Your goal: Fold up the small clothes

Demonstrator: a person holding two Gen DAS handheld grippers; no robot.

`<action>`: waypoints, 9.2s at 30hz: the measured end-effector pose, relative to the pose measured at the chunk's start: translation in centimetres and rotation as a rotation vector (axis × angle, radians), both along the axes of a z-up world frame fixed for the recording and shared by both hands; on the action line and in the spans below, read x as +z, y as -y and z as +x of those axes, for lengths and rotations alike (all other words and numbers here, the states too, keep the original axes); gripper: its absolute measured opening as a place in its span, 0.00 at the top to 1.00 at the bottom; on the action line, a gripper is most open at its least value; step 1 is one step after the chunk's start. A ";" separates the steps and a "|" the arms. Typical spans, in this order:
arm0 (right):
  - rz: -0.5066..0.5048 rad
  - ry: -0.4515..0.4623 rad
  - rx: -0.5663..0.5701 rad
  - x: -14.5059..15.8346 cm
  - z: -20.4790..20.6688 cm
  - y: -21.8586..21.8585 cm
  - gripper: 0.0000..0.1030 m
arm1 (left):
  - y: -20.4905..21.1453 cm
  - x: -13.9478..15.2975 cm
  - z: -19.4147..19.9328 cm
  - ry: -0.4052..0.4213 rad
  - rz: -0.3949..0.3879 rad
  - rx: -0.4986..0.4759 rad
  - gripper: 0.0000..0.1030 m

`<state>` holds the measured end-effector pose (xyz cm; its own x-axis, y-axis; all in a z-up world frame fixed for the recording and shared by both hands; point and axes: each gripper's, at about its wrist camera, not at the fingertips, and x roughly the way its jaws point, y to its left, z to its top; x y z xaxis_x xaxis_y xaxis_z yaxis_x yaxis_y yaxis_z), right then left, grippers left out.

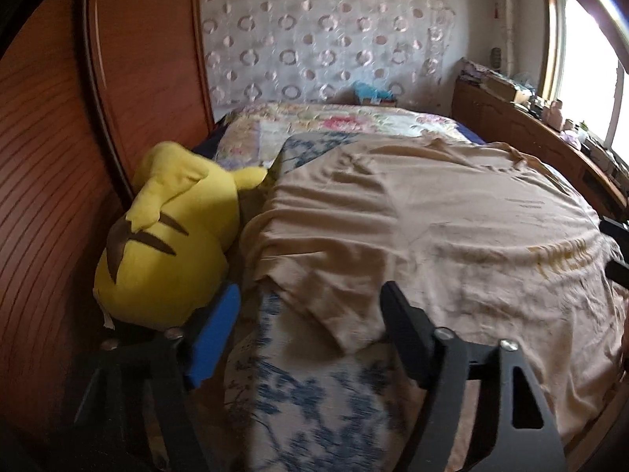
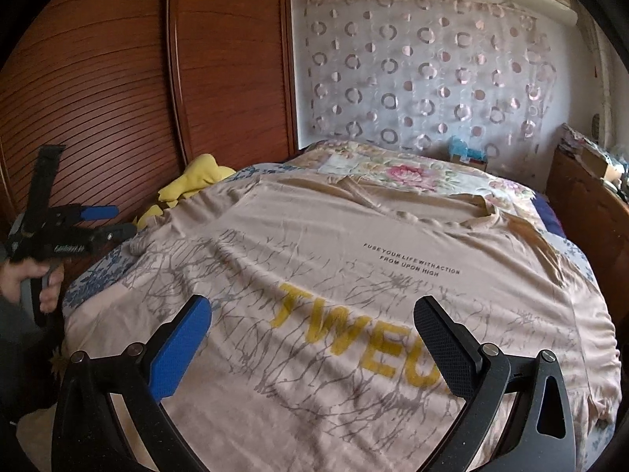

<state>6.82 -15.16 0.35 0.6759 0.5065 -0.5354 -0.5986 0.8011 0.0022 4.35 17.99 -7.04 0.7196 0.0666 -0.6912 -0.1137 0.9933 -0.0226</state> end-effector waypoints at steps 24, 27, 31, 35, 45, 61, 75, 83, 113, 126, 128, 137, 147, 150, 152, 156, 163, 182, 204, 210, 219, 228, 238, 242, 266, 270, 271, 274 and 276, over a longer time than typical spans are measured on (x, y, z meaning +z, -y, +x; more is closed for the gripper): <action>-0.039 -0.044 0.092 -1.0 1.0 -2.9 0.01 | -2.0 -0.4 3.6 -0.039 -0.043 -0.037 0.97; -0.028 -0.046 0.077 -0.8 1.0 -2.1 0.01 | -1.2 1.5 3.7 0.014 -0.053 -0.061 0.97; -0.004 -0.047 0.047 -0.5 1.1 -0.9 0.01 | 1.3 4.0 4.5 0.062 -0.051 -0.123 0.97; 0.019 -0.034 0.016 -0.1 1.0 0.2 0.00 | 4.8 5.9 5.5 0.089 -0.049 -0.211 0.97; 0.051 -0.034 -0.038 -0.9 0.5 1.5 0.00 | 8.9 8.0 4.4 0.122 -0.078 -0.316 0.93; -0.007 -0.010 0.085 0.9 3.2 -2.1 0.09 | 4.3 7.0 -1.6 0.181 -0.056 -0.153 0.24; -0.080 -0.135 0.326 -1.6 11.3 -13.2 0.53 | 2.4 4.7 -3.9 0.181 -0.059 -0.095 0.23; -0.154 -0.189 0.417 -4.5 13.2 -19.4 0.66 | 1.5 4.4 -5.1 0.201 -0.060 -0.063 0.23; -0.155 -0.131 0.015 -5.1 19.8 -16.6 0.60 | 4.0 2.6 -3.9 0.156 -0.084 -0.115 0.23; -0.156 -0.094 -0.006 -5.2 14.0 -9.1 0.53 | 6.7 1.9 -2.3 0.103 -0.063 -0.156 0.23; -0.158 -0.098 -0.026 -4.8 12.2 -6.3 0.53 | 7.2 1.8 -2.0 0.096 -0.061 -0.171 0.23; -0.109 -0.106 -0.188 -5.2 5.6 5.7 0.53 | 9.8 1.3 0.6 0.035 -0.017 -0.246 0.23; -0.048 -0.140 -0.450 -6.6 0.8 18.2 0.53 | 10.8 -0.2 5.1 -0.064 -0.027 -0.281 0.23; -0.051 -0.152 -0.502 -7.2 -0.2 20.6 0.53 | 10.7 -0.7 6.0 -0.095 -0.028 -0.263 0.23; -0.046 -0.169 -0.524 -7.3 -0.3 21.0 0.53 | 10.7 -1.2 6.4 -0.118 -0.024 -0.252 0.23; -0.059 -0.190 -0.541 -6.8 0.1 20.6 0.53 | 10.9 -1.4 6.9 -0.133 -0.012 -0.255 0.23; -0.064 -0.222 -0.522 -5.9 1.1 20.1 0.53 | 12.1 -1.9 7.8 -0.168 0.010 -0.322 0.00; -0.163 -0.151 -0.436 -5.8 2.6 18.6 0.95 | 12.2 -1.9 8.0 -0.173 0.041 -0.316 0.00; -0.053 -0.139 -0.247 -5.5 0.9 12.2 0.76 | 13.6 4.8 1.8 0.112 -0.022 -0.249 0.00; -0.011 -0.102 -0.353 -3.9 0.3 15.6 0.64 | 15.3 5.6 0.7 0.150 -0.032 -0.282 0.00; -0.073 -0.176 -0.488 -6.0 2.2 18.7 0.64 | 16.6 5.4 -0.4 0.164 -0.010 -0.278 0.00; -0.096 -0.209 -0.466 -6.2 4.4 18.1 0.81 | 17.0 4.8 -0.4 0.145 -0.013 -0.281 0.00; -0.048 -0.145 -0.294 -2.9 6.0 14.8 0.96 | 16.5 5.1 -0.9 0.161 -0.023 -0.270 0.00; -0.046 -0.110 -0.193 -0.6 6.9 10.6 0.96 | 16.2 5.1 -1.0 0.162 -0.032 -0.262 0.00; -0.176 -0.149 -0.101 -3.8 3.0 5.3 0.71 | 16.7 4.7 -1.3 0.158 -0.052 -0.273 0.00; -0.179 -0.181 -0.121 -5.4 2.1 6.0 0.71 | 16.7 4.7 -1.3 0.158 -0.052 -0.273 0.00; -0.185 -0.187 -0.126 -5.7 2.0 5.9 0.71 | 16.6 4.7 -1.3 0.158 -0.051 -0.273 0.00; -0.224 -0.187 -0.146 -6.6 2.3 5.7 0.71 | 16.6 4.7 -1.3 0.158 -0.052 -0.272 0.00; -0.242 -0.167 -0.155 -6.5 2.1 5.7 0.71 | 16.6 4.7 -1.3 0.158 -0.052 -0.273 0.00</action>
<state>8.94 -20.84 -6.13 0.6273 0.2491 -0.7379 -0.4772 0.8717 -0.1114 3.08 1.39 -2.38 0.8045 -0.1760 -0.5673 0.1655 0.9837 -0.0705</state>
